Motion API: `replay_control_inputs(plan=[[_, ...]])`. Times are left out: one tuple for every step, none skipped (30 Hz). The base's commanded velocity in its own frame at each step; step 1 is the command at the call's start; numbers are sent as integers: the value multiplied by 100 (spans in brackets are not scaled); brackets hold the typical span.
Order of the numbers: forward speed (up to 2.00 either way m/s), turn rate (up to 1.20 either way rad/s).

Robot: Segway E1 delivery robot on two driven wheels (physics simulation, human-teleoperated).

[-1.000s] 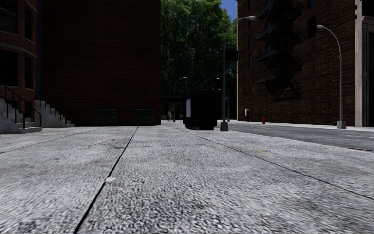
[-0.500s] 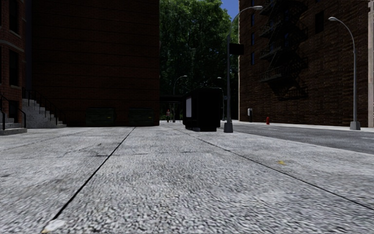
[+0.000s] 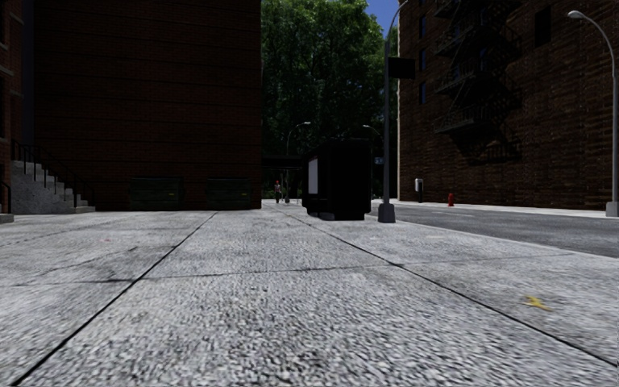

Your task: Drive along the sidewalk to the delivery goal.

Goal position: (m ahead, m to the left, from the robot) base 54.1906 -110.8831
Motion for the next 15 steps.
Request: replay_control_inputs(plan=[[200, 0], [200, 0], [200, 0], [200, 0], [200, 0], [200, 5], [200, 14], [200, 14], [200, 24], [200, 28], [200, 29], [200, 29], [200, 29], [200, 29], [200, 29]])
